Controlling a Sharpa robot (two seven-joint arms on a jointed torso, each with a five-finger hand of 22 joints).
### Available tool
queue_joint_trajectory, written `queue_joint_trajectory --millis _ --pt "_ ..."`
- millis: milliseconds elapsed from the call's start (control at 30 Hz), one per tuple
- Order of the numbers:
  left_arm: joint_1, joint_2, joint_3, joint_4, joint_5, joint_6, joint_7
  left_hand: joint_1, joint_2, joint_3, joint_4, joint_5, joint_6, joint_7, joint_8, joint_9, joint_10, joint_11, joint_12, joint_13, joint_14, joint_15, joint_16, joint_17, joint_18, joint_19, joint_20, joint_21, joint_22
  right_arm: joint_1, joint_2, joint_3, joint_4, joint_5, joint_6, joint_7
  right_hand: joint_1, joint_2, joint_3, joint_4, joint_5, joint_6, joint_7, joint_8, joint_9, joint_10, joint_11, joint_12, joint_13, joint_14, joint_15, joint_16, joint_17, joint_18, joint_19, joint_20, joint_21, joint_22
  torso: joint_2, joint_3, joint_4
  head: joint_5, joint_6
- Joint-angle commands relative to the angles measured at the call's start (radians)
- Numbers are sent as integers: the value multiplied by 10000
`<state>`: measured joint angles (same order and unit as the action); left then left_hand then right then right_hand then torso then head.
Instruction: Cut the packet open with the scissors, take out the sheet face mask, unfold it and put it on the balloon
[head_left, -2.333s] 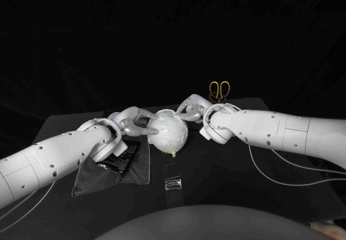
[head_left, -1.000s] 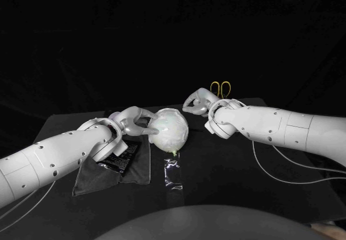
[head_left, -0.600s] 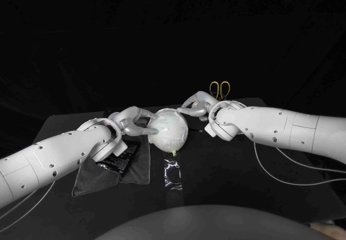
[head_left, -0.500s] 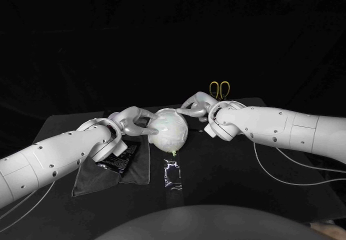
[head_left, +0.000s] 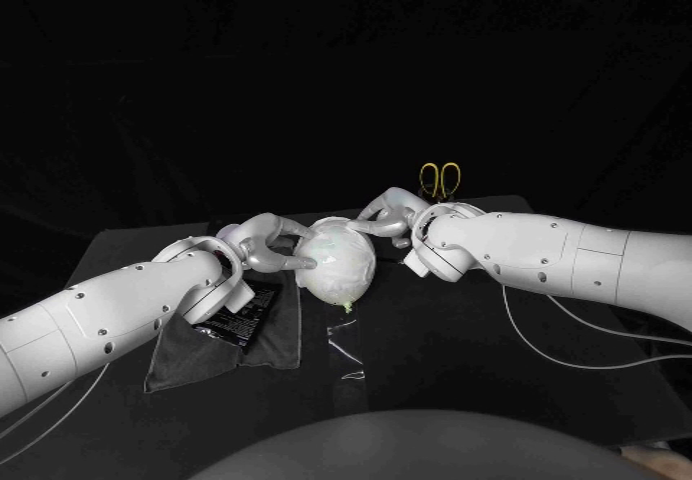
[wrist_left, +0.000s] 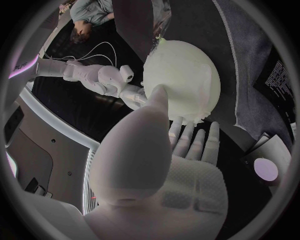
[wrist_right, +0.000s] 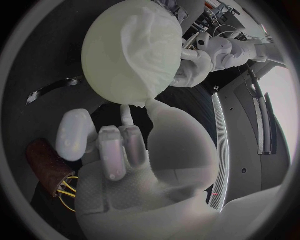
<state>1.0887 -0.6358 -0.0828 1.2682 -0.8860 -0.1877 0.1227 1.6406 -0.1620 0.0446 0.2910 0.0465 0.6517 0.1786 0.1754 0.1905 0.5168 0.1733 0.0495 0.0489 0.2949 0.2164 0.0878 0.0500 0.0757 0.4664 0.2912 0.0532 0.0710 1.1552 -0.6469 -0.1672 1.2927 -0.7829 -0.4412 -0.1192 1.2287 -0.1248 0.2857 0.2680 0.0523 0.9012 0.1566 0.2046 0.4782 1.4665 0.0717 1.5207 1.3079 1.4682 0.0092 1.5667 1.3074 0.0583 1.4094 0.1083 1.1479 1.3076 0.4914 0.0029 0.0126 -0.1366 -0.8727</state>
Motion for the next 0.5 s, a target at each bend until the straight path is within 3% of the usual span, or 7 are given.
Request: queue_joint_trajectory --millis 33,200,367,500 --pt "-13 23 -9 37 21 170 -8 33 92 74 6 18 55 296 19 13 -61 8 -29 -13 43 -35 -60 11 -141 16 18 49 -10 -15 50 1 44 -110 249 19 327 -29 4 -133 -29 209 -41 25 -2 757 24 44 2334 1026 30 41 2634 189 32 49 68 1594 1 -3 -6 -3 1" --pt "-13 22 -9 38 21 165 -7 33 92 74 6 18 55 296 19 13 -61 8 -29 -13 43 -35 -60 11 -141 16 18 49 -10 -32 69 0 127 -530 327 -104 1041 80 149 -535 -37 870 -278 314 40 769 -178 62 2343 1026 -123 41 2634 192 65 -33 152 1612 3 0 -8 23 1" --pt "-13 20 -9 39 21 161 -6 33 92 74 6 18 55 296 19 13 -61 8 -29 -13 43 -35 -60 11 -141 16 18 49 -10 -58 51 0 189 -965 164 -190 2217 399 703 -1347 -32 1804 -828 896 220 993 -644 418 2575 1026 -487 41 2634 124 242 -305 581 1717 -1 8 -15 27 1" --pt "-13 23 -9 39 21 160 -7 33 92 74 6 18 55 296 19 13 -61 8 -29 -13 43 -35 -60 11 -141 16 18 49 -10 -77 40 0 216 -1204 -183 -202 2269 464 932 -1465 -33 1976 -930 1148 321 1043 -767 501 2629 1026 -645 41 2634 60 382 -495 894 1793 -4 10 -17 28 1"
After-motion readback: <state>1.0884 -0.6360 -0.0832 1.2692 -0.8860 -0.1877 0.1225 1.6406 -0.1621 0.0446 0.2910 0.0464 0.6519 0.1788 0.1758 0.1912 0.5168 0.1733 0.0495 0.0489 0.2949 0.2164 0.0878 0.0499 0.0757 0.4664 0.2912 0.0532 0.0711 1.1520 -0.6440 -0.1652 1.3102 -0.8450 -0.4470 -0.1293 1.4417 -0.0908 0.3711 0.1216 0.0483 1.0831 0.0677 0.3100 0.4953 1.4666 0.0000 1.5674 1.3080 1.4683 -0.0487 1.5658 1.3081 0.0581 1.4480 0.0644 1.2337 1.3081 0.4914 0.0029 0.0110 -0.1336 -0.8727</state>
